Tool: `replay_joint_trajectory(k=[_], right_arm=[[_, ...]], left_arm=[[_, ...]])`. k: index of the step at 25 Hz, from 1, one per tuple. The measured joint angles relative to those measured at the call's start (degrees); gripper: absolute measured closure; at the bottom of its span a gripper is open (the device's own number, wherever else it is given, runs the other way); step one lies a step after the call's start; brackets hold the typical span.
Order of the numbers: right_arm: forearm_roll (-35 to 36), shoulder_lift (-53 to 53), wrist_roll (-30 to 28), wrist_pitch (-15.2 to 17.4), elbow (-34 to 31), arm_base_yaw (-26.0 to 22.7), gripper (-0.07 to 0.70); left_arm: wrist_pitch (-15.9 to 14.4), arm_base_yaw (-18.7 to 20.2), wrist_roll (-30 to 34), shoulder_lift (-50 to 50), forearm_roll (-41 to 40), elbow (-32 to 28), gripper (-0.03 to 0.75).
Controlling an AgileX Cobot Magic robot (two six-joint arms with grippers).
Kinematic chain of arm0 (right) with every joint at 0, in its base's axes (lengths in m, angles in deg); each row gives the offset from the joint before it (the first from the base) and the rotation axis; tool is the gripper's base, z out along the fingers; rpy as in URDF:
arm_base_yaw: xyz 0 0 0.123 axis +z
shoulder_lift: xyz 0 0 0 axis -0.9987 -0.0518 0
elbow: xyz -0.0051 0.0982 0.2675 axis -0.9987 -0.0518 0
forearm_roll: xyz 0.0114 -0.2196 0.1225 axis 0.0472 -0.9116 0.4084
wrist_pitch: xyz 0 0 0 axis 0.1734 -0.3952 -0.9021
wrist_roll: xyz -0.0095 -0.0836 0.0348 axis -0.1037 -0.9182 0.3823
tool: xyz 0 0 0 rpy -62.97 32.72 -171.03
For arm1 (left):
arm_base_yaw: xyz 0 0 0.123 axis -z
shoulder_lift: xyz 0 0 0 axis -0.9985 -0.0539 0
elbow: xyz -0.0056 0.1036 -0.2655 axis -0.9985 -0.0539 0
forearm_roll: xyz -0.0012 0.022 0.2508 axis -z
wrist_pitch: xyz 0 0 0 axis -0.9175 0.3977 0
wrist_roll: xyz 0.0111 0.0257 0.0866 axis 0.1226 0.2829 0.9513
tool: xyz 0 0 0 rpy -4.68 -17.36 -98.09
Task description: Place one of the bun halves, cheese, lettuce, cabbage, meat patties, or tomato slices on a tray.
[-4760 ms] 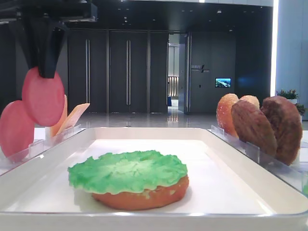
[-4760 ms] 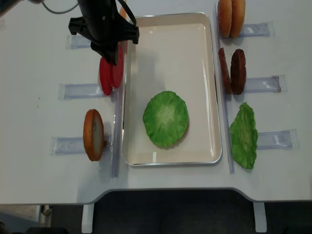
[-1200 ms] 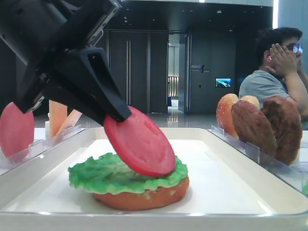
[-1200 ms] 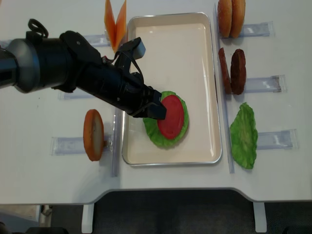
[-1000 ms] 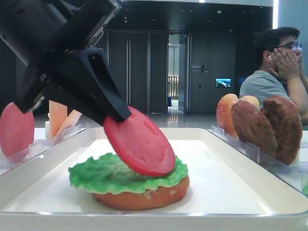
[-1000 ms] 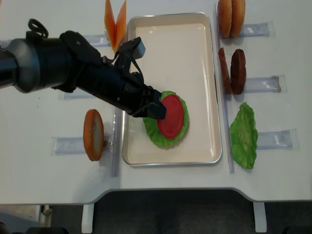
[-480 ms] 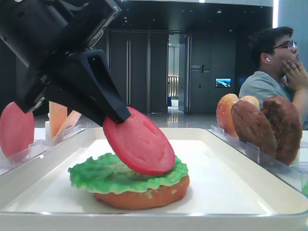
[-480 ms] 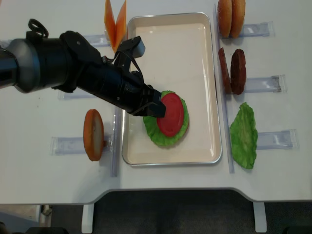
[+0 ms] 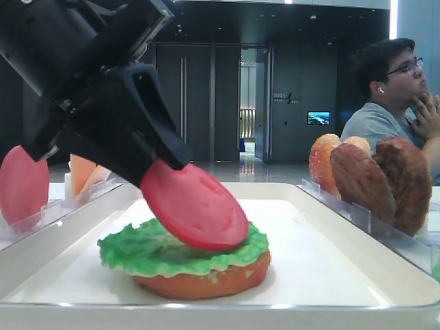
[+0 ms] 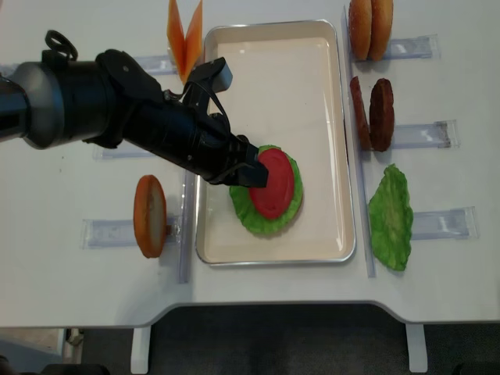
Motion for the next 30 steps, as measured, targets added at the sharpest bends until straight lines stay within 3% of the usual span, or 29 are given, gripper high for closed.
replay_joint_trajectory(k=[3,7,16,24,30], right_arm=[[0.0,0.0,0.0,0.0,0.0,0.0,0.16],[0.0,0.0,0.0,0.0,0.0,0.0,0.16],[0.0,0.0,0.0,0.0,0.0,0.0,0.162],[0.05,0.0,0.0,0.0,0.0,0.0,0.162],[0.05,0.0,0.0,0.0,0.0,0.0,0.162]], left_arm=[[0.05,0.0,-0.83,0.0,0.0,0.0,0.284],[-0.01,0.0,-2.89,0.0,0.0,0.0,0.188],[-0.72,0.0,-11.06,0.0,-5.5,0.42,0.169],[-5.88,0.0,-26.22,0.0,-20.33,5.82,0.167],[-9.94,0.0,-31.17,0.0,-26.54,9.28,0.167]])
